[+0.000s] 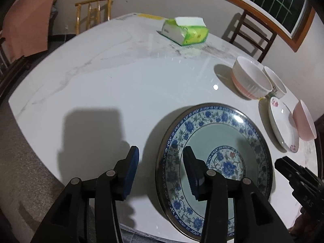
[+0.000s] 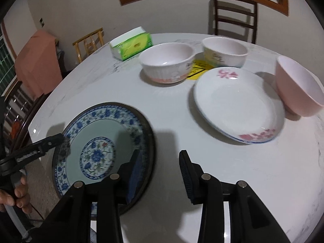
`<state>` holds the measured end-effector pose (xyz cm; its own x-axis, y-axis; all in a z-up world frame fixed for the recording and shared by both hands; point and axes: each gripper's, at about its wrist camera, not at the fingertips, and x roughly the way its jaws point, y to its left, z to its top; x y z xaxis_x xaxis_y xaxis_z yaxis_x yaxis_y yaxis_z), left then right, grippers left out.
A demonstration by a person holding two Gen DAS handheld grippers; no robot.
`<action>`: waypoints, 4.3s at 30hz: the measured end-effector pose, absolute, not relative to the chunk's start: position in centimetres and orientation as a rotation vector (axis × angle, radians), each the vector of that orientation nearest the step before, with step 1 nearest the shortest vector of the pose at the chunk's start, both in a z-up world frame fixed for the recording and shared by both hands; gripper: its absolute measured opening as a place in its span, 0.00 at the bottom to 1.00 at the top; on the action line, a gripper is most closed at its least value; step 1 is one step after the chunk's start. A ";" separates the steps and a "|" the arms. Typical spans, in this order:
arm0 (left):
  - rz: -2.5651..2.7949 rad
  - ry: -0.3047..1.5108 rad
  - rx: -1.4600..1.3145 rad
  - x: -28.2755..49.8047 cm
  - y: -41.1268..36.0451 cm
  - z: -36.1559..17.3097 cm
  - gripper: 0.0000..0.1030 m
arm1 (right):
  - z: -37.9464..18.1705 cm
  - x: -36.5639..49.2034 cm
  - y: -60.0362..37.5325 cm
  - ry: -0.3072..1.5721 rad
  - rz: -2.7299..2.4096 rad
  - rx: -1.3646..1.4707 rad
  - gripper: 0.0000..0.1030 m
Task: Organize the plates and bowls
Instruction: 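Open the left tool and lift it off the stacked blue plates, then move both tools toward the white plate with pink flowers, then close the left tool on the rim of the white pink-flower plate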
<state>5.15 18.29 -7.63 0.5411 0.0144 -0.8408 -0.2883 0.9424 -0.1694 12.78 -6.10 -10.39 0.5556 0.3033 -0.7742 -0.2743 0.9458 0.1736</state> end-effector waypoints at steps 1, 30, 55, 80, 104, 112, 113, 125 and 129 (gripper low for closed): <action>0.192 0.971 -0.304 5.0 18.1 -7.3 0.48 | -10.3 12.7 -6.9 0.915 0.328 0.050 0.38; -0.048 0.834 -0.210 10.2 4.0 -4.6 0.78 | -10.0 17.8 -20.6 0.795 0.169 0.109 0.45; -0.053 1.002 -0.128 19.3 -3.0 -9.1 0.75 | -13.4 23.2 -21.7 0.853 0.168 0.115 0.45; -0.143 1.044 -0.182 21.7 -3.9 -10.3 0.21 | -14.0 24.3 -21.8 0.858 0.197 0.161 0.20; -0.183 1.155 -0.188 16.9 -4.7 -10.2 0.19 | -14.1 20.2 -21.6 1.023 0.177 0.217 0.18; -0.182 1.158 -0.184 15.1 -5.0 -10.4 0.19 | -14.1 18.3 -21.6 1.036 0.169 0.215 0.18; -0.185 1.158 -0.181 14.9 -5.1 -10.4 0.19 | -14.0 18.0 -21.6 1.034 0.169 0.211 0.18; -0.202 1.141 -0.162 15.4 -5.1 -10.2 0.19 | -13.1 15.9 -21.8 1.006 0.153 0.182 0.18; -0.206 1.131 -0.164 14.9 -5.0 -10.4 0.18 | -12.9 15.6 -21.8 1.001 0.151 0.185 0.18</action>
